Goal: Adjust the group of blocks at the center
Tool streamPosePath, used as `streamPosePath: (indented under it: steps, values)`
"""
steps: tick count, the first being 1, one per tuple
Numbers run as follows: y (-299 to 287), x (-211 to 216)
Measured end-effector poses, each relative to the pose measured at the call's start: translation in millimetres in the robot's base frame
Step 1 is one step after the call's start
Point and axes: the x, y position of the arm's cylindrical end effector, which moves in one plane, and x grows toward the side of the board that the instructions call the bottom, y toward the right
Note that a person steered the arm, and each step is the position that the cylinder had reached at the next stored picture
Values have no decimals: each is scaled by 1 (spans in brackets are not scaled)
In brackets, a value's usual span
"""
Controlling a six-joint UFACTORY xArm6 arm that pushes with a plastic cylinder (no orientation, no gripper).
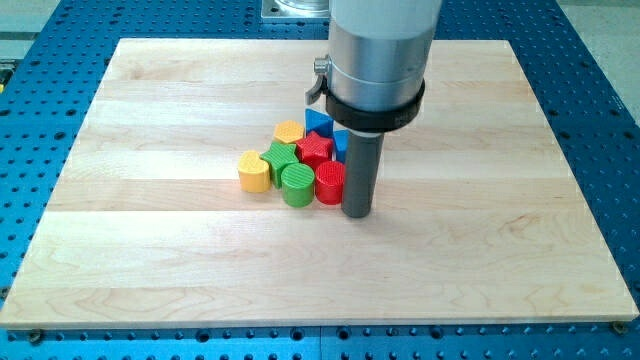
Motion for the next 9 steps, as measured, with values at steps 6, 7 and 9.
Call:
streamPosePath:
  steps: [6, 7, 9]
  values:
    - [-28, 21]
    - [-49, 22]
    - [-109, 7]
